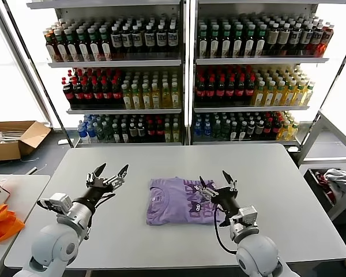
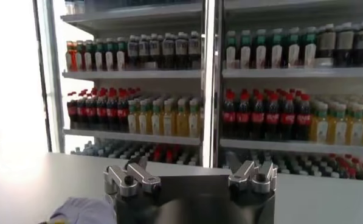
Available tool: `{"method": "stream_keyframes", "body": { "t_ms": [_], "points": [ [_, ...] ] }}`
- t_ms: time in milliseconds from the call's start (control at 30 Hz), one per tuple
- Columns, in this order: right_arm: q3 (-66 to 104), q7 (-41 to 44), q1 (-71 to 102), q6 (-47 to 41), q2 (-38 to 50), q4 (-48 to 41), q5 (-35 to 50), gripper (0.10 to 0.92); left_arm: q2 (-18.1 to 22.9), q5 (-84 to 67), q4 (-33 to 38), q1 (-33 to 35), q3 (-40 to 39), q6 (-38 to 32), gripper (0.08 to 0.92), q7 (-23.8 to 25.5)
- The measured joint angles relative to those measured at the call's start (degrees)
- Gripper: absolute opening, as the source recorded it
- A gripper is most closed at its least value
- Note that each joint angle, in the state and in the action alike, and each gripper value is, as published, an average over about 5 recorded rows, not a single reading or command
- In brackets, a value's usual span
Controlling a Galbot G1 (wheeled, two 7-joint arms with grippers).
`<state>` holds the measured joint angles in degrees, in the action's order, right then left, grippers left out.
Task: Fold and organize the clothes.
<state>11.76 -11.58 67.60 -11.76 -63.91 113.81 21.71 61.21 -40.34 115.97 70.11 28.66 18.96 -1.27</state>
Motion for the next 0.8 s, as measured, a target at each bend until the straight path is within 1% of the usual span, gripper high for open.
{"method": "stream_keyframes", "body": {
  "t_ms": [233, 500, 800],
  "points": [
    [9.47, 3.31, 7.82, 3.78, -0.44, 3.38, -1.16, 0.823, 0.86, 2.99, 1.06, 3.04, 1.7, -2.51, 0.823, 1.25],
    [20.12, 7.75, 17.69, 8.1, -1.58, 5.91, -0.86, 0.823, 2.54, 8.59, 2.93, 8.1, 4.25, -6.26, 0.823, 3.69],
    [26.62, 10.26, 24.75, 10.4, -2.79, 8.0, -1.39, 0.823, 4.63, 13.31, 5.16, 13.05, 5.7, -9.49, 0.823, 5.31]
  ]
}}
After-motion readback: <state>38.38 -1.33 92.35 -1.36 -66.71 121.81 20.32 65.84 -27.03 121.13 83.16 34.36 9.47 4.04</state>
